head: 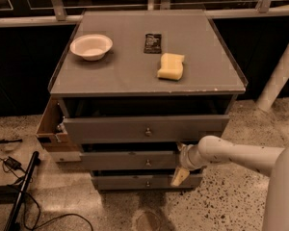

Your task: Open middle drawer

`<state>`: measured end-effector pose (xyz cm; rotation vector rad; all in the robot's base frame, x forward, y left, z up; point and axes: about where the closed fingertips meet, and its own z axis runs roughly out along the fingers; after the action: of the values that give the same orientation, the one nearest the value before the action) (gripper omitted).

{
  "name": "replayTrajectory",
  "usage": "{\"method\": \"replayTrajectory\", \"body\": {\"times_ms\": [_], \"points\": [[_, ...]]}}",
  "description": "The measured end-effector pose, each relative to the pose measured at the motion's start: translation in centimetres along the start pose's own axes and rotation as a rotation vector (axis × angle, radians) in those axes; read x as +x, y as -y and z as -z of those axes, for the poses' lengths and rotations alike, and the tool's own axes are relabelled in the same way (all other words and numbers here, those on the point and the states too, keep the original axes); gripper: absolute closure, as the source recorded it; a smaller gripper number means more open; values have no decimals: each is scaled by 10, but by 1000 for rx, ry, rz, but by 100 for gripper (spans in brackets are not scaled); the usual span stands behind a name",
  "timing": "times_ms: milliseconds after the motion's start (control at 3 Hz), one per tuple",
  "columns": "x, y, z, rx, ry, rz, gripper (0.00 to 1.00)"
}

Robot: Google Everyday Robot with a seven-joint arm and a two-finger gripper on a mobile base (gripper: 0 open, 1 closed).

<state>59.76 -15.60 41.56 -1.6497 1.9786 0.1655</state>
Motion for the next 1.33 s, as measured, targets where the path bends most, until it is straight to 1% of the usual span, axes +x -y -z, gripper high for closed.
{"method": "replayTrajectory", "body": {"times_ms": [667,1000,1333], "points": [[15,6,-25,-36,-50,-13,0],[15,6,-25,-36,-50,-13,0],[17,0,-22,-68,-63,-26,0]]}}
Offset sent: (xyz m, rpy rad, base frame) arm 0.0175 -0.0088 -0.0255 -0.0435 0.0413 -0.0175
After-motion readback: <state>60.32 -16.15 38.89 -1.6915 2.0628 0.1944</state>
